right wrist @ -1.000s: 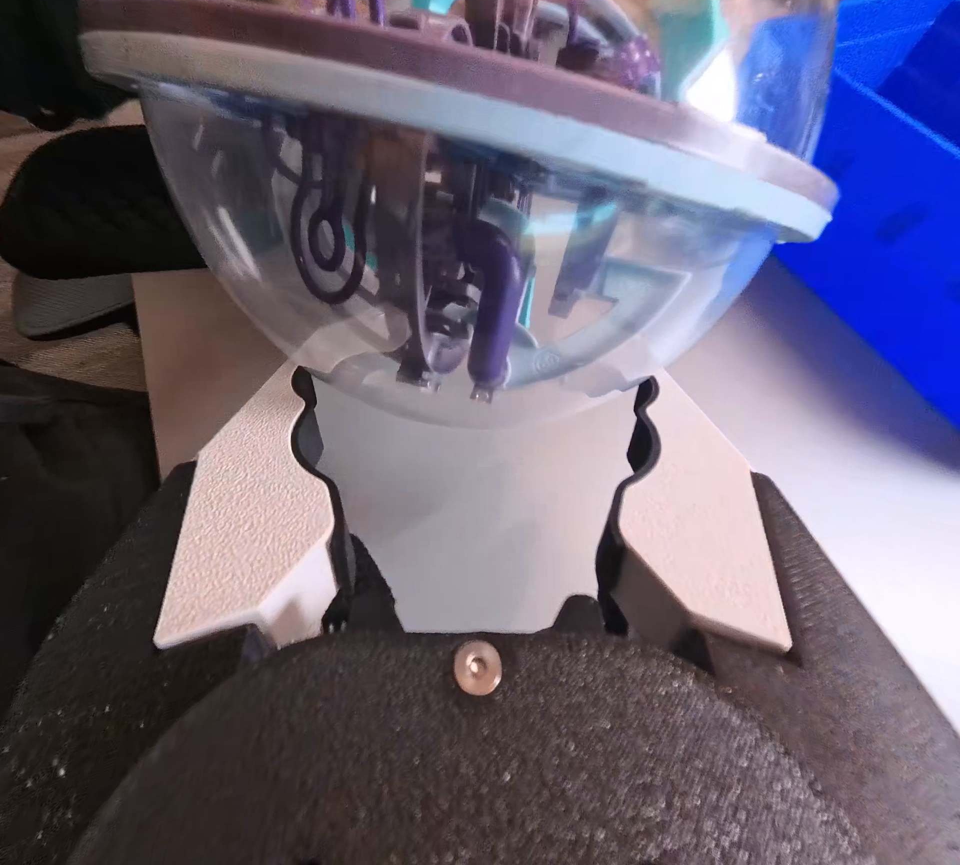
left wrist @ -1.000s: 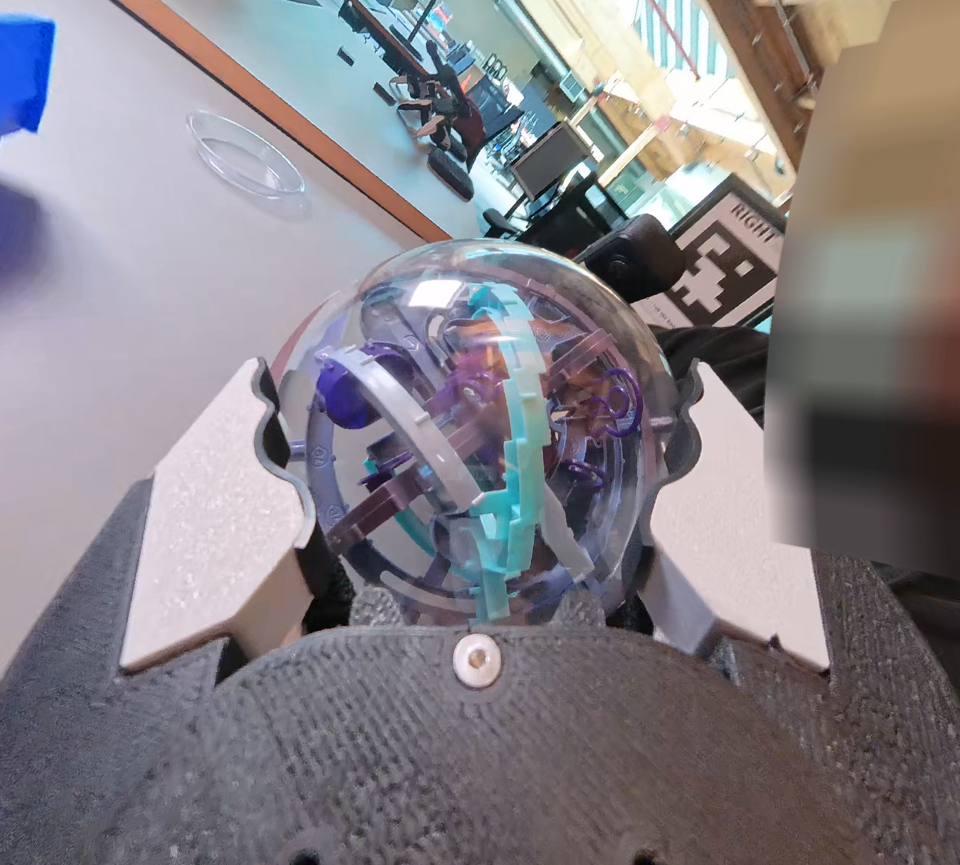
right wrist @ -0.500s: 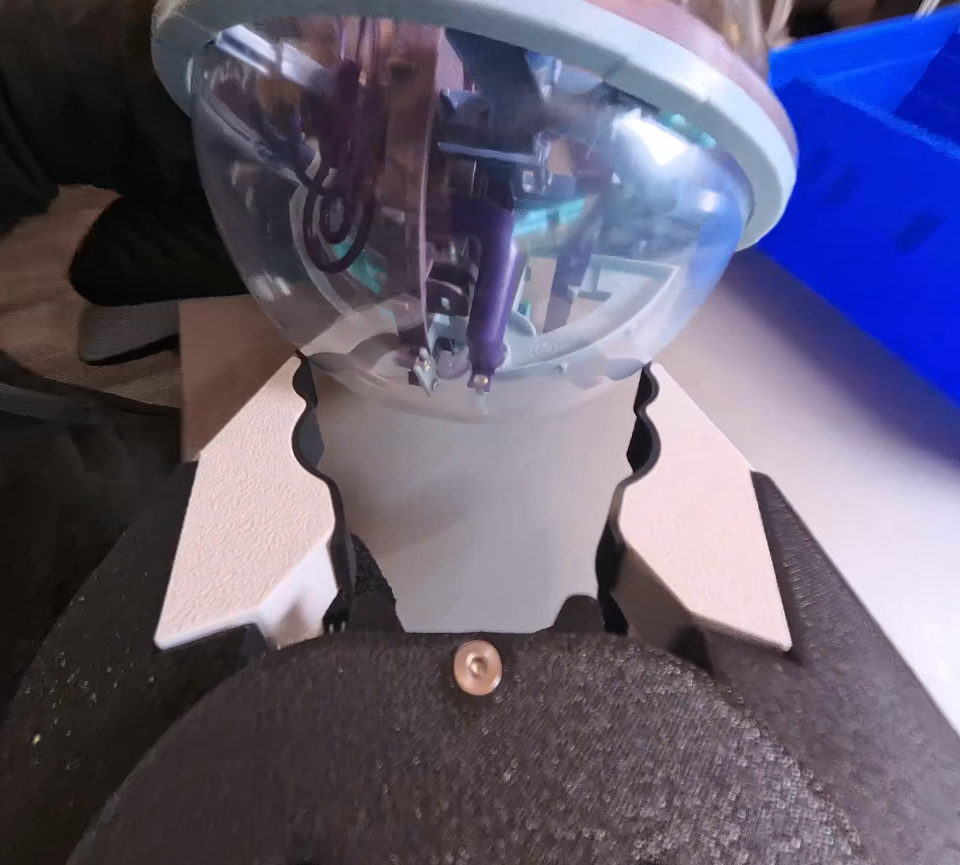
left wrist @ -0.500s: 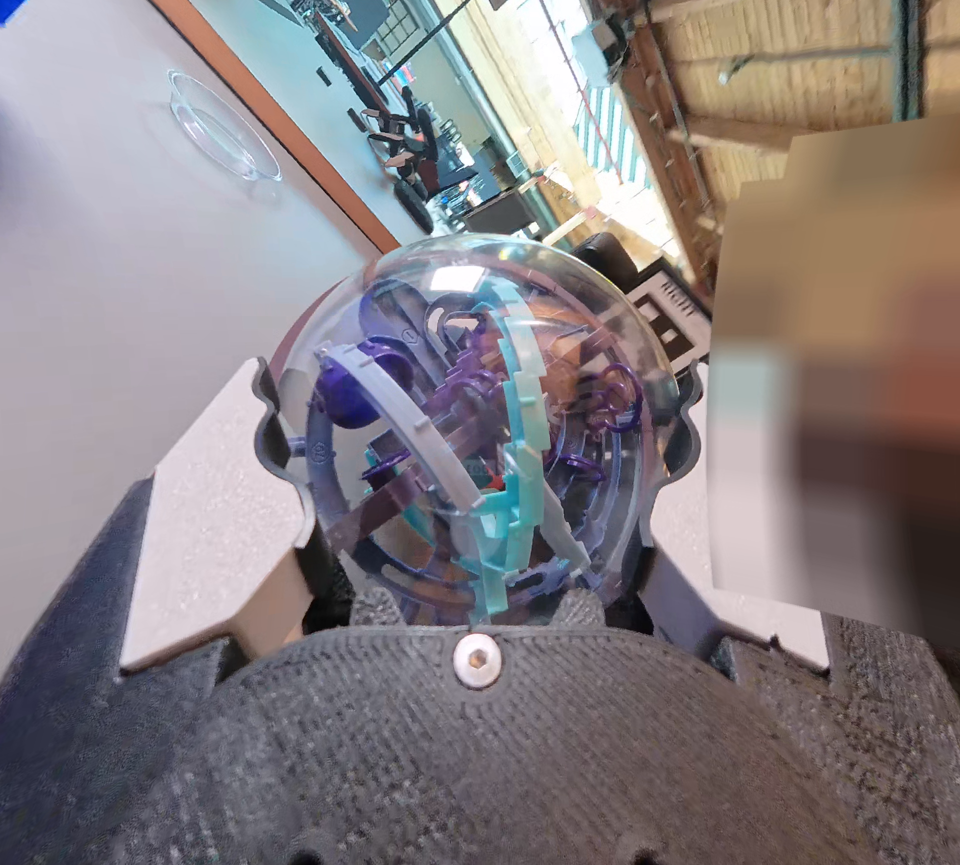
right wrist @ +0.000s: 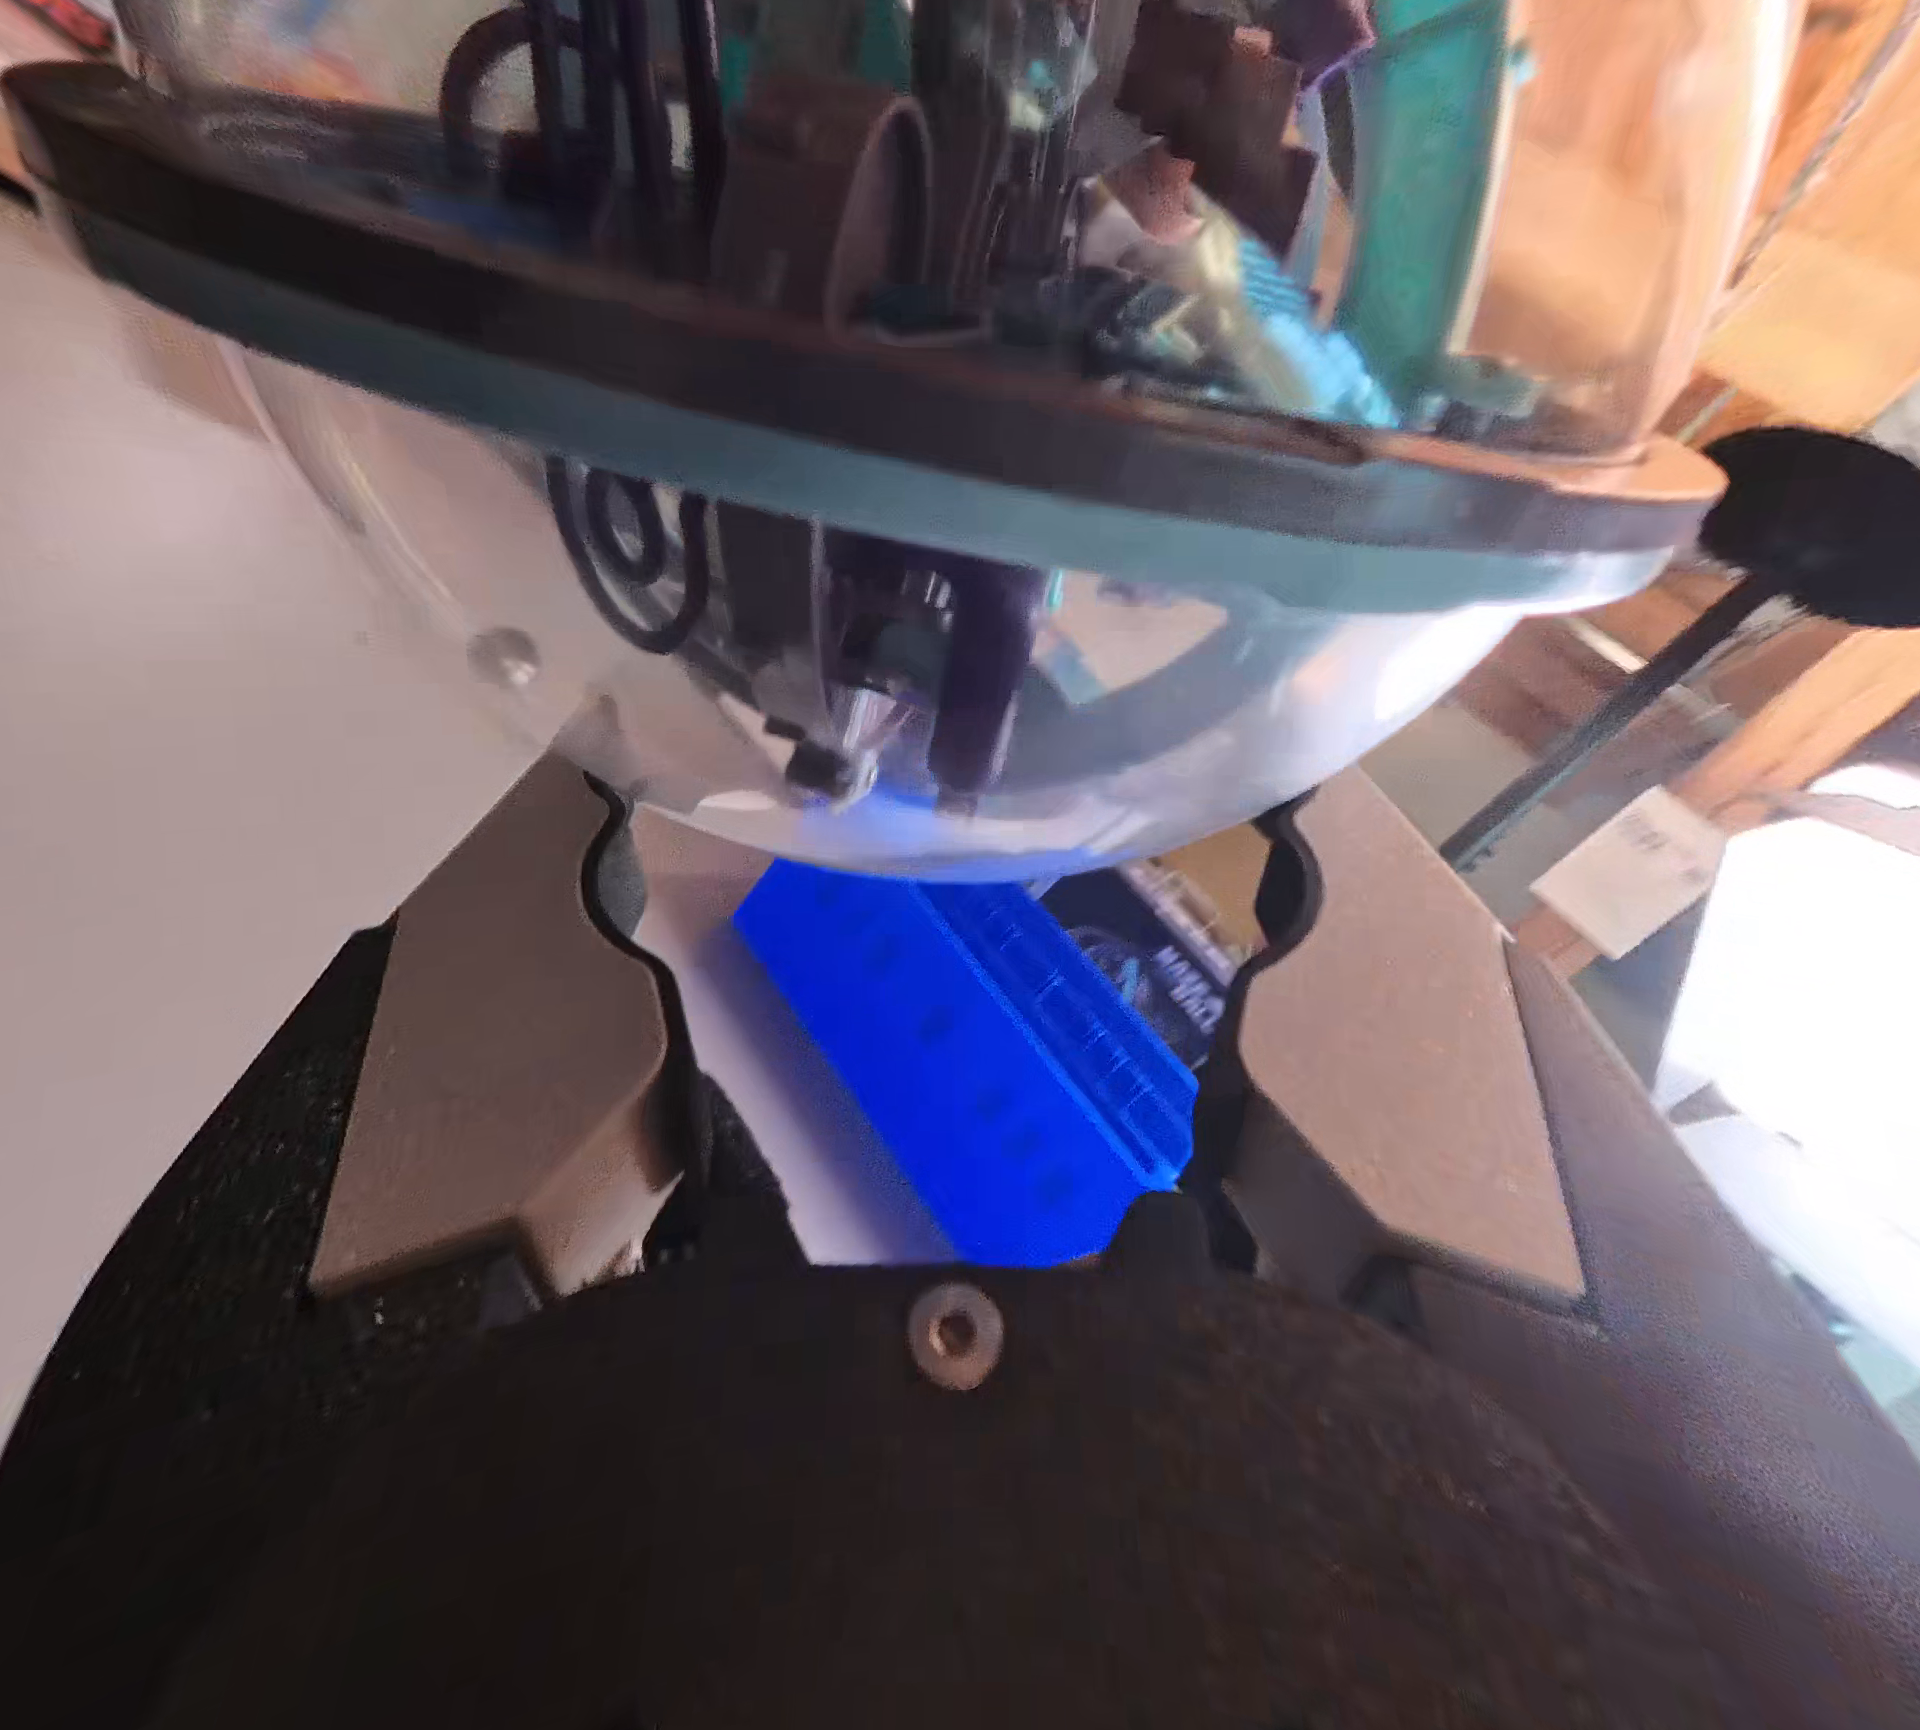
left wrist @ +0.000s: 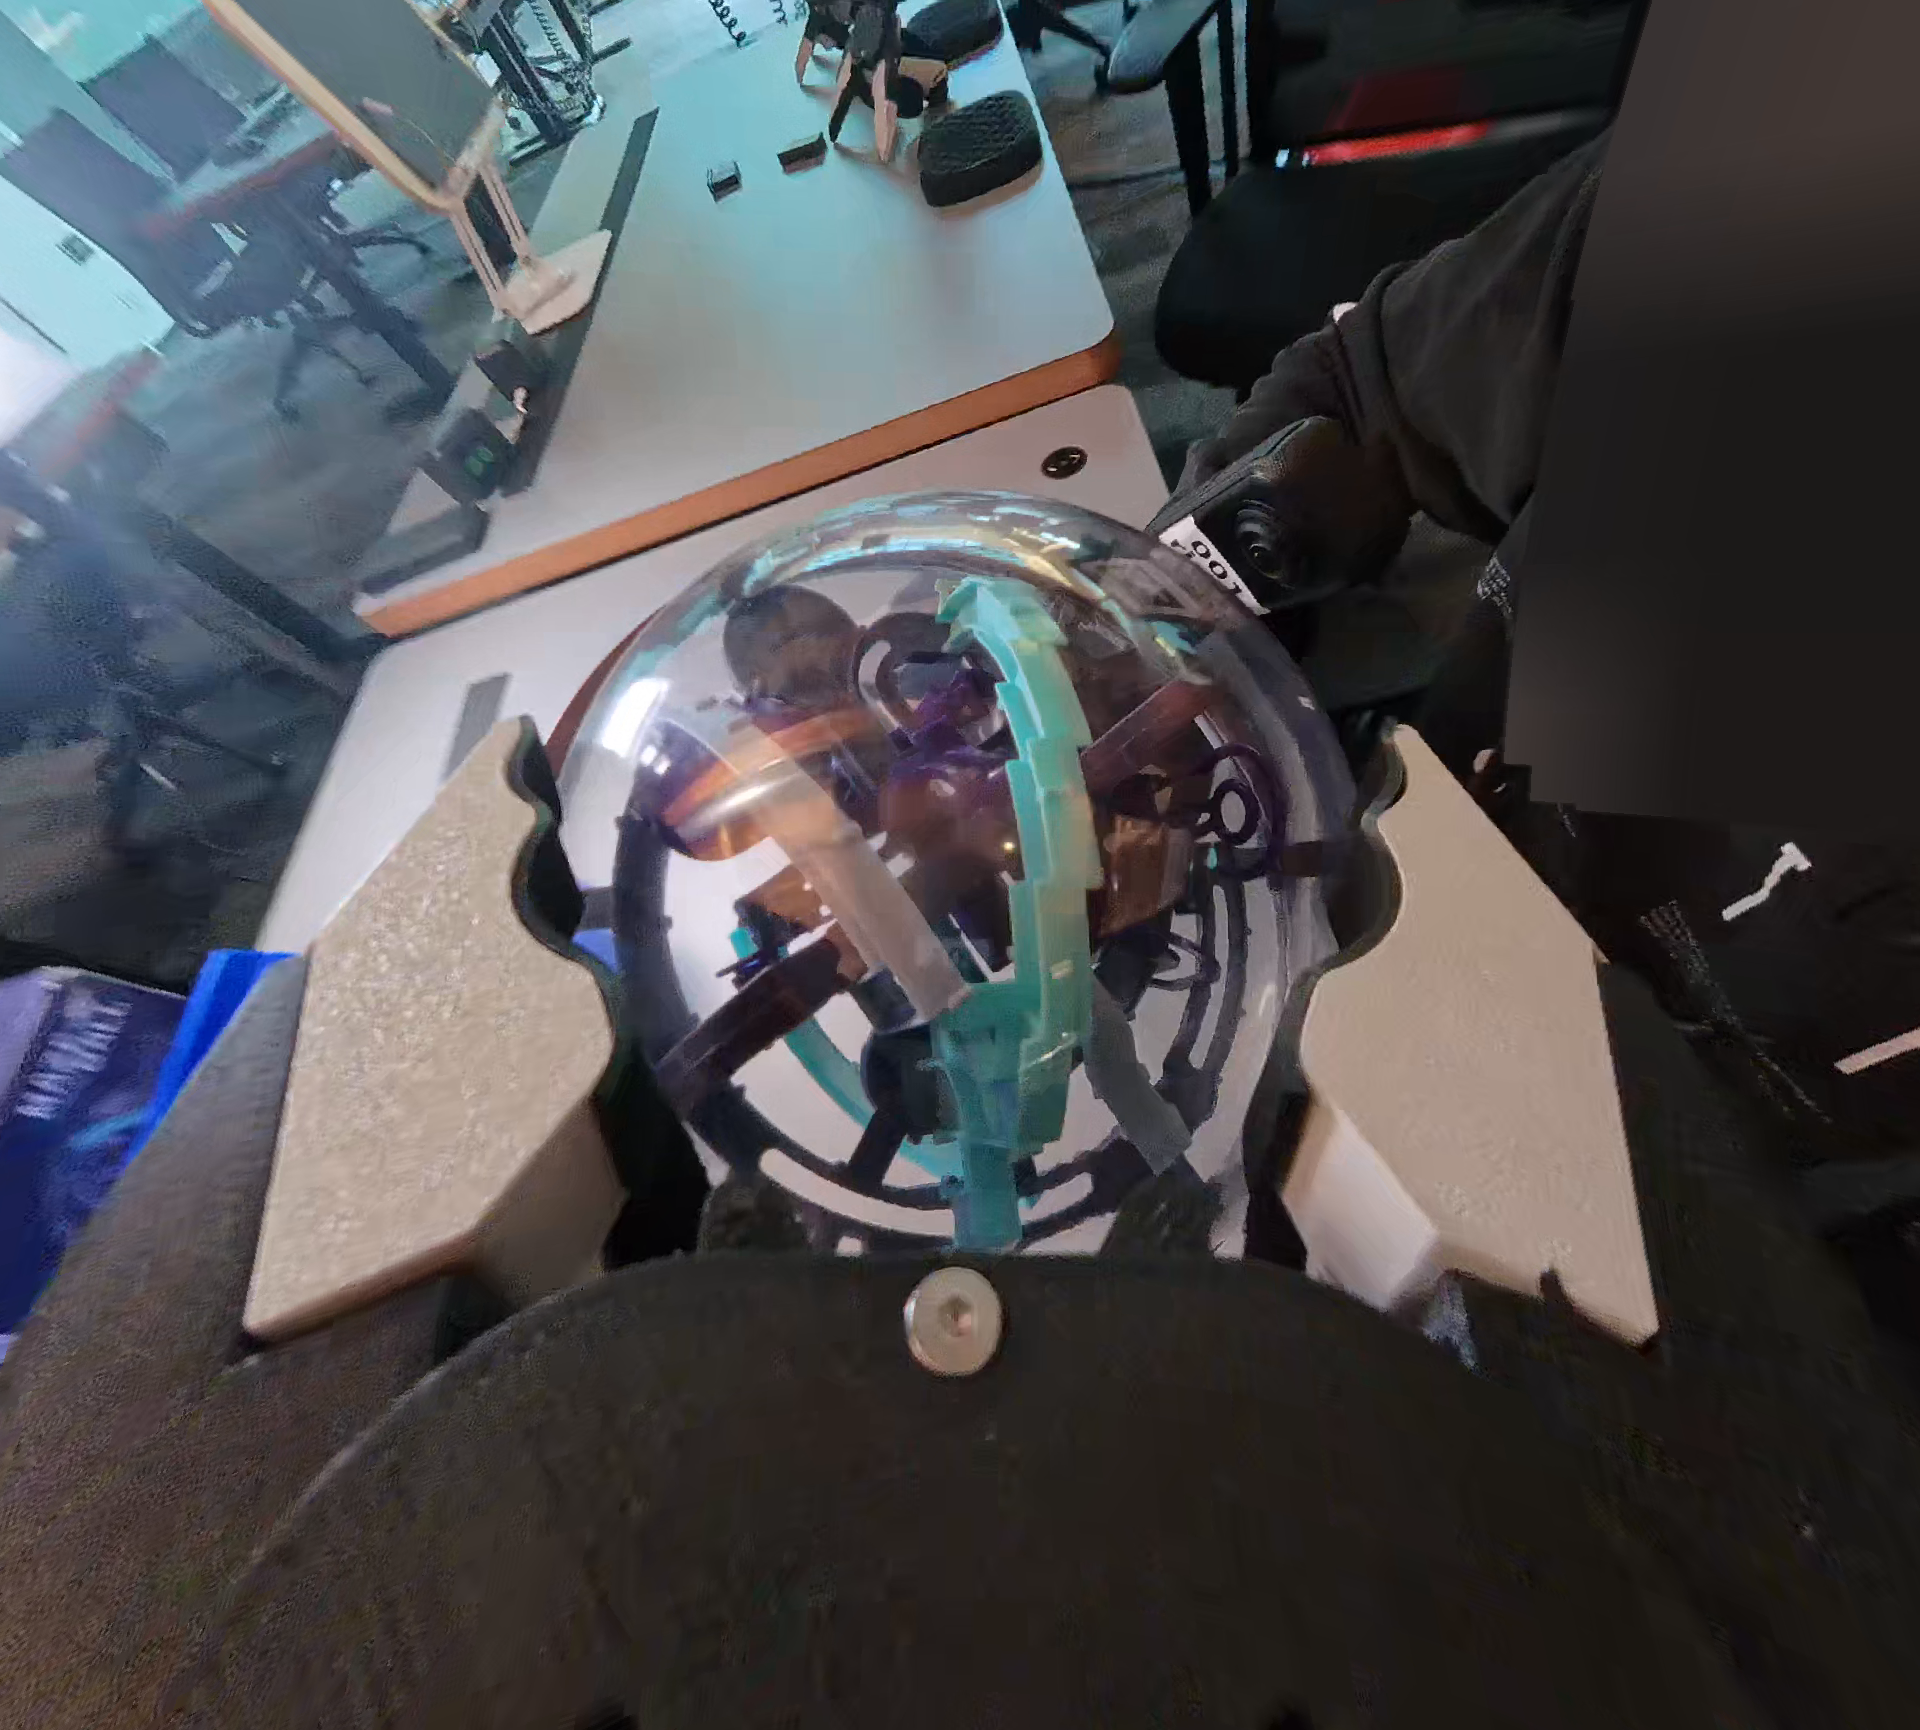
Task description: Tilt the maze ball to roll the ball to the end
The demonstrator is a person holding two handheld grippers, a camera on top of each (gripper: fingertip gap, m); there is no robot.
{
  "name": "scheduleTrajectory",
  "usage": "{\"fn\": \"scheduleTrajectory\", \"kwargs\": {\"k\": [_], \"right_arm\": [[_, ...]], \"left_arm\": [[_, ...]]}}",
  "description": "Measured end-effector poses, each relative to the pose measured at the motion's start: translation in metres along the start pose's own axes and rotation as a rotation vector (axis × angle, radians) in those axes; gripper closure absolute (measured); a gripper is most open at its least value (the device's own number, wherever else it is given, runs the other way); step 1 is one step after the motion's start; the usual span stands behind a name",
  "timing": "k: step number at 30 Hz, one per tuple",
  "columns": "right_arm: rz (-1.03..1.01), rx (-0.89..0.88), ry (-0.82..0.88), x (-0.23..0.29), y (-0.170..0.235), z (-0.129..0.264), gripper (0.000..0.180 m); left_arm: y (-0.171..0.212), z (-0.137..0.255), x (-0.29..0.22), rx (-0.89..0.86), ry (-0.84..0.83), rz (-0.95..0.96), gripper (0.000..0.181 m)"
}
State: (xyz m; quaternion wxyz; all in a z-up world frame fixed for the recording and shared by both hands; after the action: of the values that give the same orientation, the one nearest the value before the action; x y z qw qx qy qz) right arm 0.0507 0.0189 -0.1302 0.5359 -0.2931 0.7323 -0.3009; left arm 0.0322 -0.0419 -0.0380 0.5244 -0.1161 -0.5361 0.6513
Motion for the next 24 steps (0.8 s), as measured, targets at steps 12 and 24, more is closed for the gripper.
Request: {"fn": "scheduleTrajectory", "kwargs": {"k": [12, 24], "right_arm": [[0.08, -0.174, 0.179, -0.049, -0.06, -0.019, 0.06], [0.029, -0.181, 0.187, -0.053, -0.064, -0.018, 0.06]], "left_arm": [[-0.083, 0.015, 0.002, 0.209, -0.043, -0.332, 0.039], [-0.094, 0.012, 0.005, 0.244, -0.039, -0.348, 0.043]]}}
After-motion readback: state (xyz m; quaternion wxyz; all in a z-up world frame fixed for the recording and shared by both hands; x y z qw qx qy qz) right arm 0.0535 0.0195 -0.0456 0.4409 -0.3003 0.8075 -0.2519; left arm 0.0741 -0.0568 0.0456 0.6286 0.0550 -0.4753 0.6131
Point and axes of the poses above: each gripper's, where its closed fingertips meet, z back along the fingers, y out of its underside, x = y × z across the jaws, the point moved 4 cm from there along z, back along the fingers, and after that the axes turned 6 degrees about -z, right-handed, at the moved point
